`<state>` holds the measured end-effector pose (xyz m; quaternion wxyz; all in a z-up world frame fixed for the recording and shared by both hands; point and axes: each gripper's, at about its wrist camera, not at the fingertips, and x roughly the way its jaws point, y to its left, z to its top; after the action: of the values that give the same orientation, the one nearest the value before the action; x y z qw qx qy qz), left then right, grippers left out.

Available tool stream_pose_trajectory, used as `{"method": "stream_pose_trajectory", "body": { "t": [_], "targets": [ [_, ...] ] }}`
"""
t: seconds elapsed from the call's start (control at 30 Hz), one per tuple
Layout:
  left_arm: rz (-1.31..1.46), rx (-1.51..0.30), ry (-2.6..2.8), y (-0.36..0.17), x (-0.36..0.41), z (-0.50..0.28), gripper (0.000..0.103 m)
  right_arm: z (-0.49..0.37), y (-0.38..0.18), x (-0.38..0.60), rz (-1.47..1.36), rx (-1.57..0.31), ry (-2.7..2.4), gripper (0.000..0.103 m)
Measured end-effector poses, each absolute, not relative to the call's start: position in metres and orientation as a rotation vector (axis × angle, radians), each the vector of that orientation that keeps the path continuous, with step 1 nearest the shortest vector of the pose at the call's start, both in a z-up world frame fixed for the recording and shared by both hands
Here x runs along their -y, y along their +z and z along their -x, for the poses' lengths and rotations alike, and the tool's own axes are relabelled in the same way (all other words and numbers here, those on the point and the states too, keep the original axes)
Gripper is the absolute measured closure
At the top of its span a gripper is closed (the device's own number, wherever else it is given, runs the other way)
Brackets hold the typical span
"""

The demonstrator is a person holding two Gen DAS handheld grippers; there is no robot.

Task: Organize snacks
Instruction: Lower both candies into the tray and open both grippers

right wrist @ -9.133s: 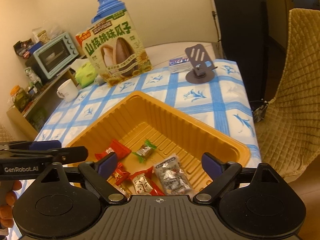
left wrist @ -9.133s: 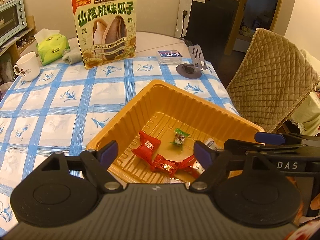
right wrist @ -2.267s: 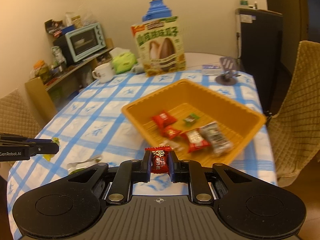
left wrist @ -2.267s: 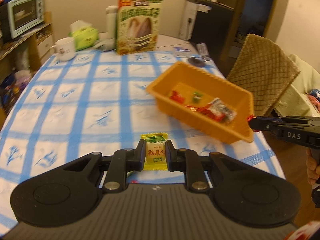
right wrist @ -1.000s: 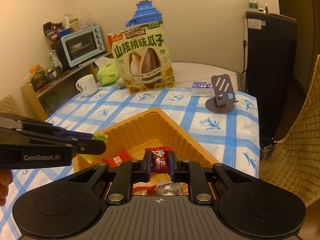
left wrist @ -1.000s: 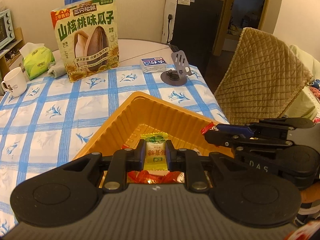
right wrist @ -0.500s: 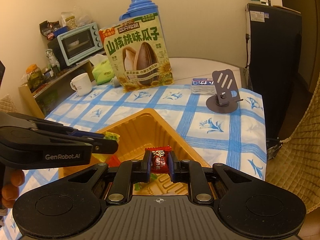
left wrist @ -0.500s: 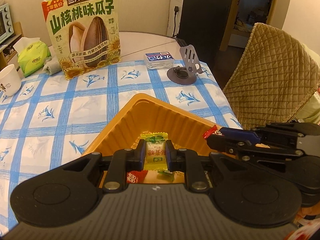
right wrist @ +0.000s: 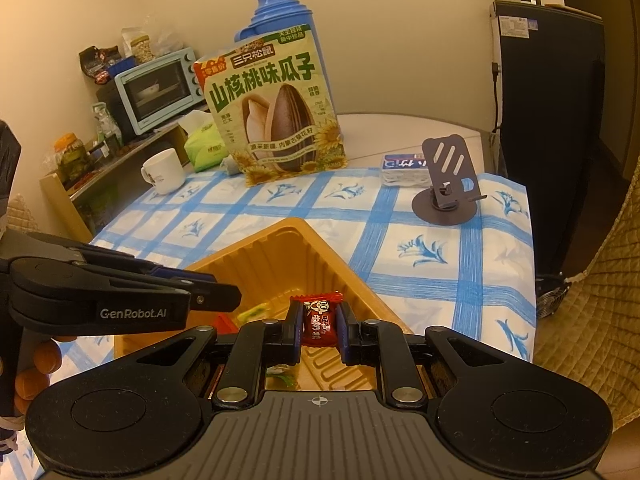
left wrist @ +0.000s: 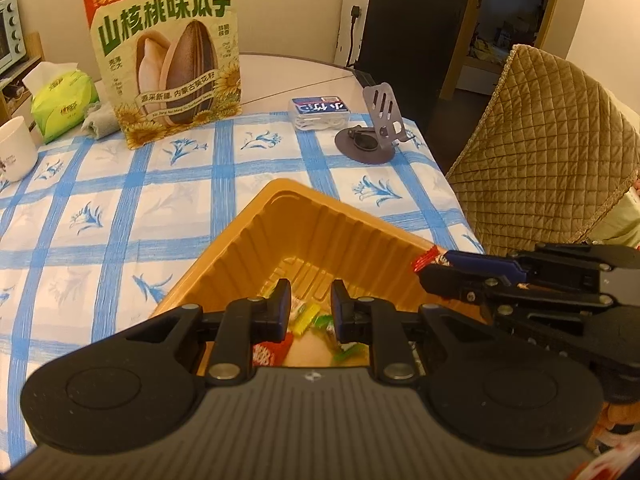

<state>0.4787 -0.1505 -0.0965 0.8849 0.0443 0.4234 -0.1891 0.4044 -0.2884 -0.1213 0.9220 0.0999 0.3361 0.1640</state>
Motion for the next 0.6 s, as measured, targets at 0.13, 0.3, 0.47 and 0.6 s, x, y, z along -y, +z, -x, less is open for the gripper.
{"method": "stream_pose_trajectory", "body": {
  "t": [0.13,0.3,0.47,0.6],
  "targets": [
    [-0.095,-0.885,-0.384,-0.095,0.143,-0.474,0.084,-0.406,-0.123,0.287,-0.204,-0.694,0.346,0.085],
    [-0.087,-0.887,-0.365,-0.092,0.136,-0.472,0.084,-0.410,-0.125,0.284,-0.198,-0.698,0.354,0.085],
    [-0.083,-0.882,-0.353,-0.089,0.132,-0.470,0.084,-0.416,-0.124,0.279,-0.189,-0.698,0.370,0.085],
    [-0.079,-0.877,-0.344,-0.086,0.130,-0.468,0.084,-0.419,-0.123,0.274,-0.182,-0.696,0.378,0.085]
  ]
}}
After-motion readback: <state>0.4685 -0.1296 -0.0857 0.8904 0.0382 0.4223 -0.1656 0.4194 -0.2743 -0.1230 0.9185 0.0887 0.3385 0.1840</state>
